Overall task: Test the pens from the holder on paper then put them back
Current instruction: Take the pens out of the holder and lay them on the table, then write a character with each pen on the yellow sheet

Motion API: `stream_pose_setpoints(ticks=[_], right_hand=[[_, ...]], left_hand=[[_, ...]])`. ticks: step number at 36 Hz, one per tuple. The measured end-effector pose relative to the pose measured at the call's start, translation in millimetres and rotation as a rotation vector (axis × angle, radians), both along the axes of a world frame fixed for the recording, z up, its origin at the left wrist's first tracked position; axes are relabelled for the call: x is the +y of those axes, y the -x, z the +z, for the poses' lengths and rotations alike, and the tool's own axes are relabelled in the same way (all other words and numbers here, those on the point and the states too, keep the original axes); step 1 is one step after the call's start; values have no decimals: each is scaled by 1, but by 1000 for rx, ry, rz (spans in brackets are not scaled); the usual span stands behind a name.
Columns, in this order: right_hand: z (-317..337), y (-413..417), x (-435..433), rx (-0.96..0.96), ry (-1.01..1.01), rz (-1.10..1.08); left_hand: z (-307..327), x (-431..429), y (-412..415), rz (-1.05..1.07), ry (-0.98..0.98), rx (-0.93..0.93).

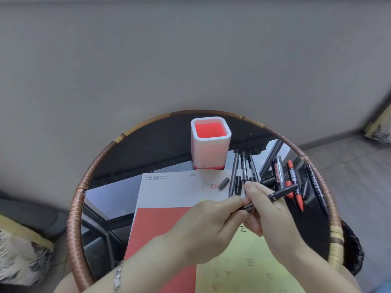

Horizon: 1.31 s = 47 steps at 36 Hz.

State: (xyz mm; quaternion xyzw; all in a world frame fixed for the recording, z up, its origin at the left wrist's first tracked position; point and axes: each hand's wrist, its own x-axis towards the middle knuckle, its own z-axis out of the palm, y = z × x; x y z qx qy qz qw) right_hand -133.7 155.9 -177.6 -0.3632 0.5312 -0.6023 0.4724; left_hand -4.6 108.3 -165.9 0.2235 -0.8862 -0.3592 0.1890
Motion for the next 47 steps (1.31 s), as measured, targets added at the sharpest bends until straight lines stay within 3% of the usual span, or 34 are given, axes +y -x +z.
stream_pose_setpoints(ticks=[9, 12, 16, 19, 21, 27, 33, 36, 40, 47], right_hand=[[-9, 6, 6, 75, 101, 128], [-2, 13, 4, 168, 122, 26], [3, 36, 3, 158, 109, -243], [-2, 45, 9, 167, 69, -299], [-8, 45, 13, 172, 47, -299], [-18, 36, 18, 212, 37, -276], [-27, 26, 33, 540, 194, 10], [-40, 17, 44, 810, 113, 127], [-60, 4, 49, 1165, 194, 260], [-70, -1, 55, 1366, 136, 342]], left_hand=[[13, -5, -6, -82, -196, -169], [12, -11, -12, 18, -92, -251], [2, -33, -25, 324, 39, -211], [-19, -50, -34, 476, 242, -246], [-34, -58, -37, 469, 401, -226], [-52, -64, -43, 443, 327, -255], [-55, -36, -48, 413, 337, -117], [-51, -9, -51, 302, 288, -198], [-67, 13, -56, 211, 233, -321], [-78, 17, -57, 241, 302, -363]])
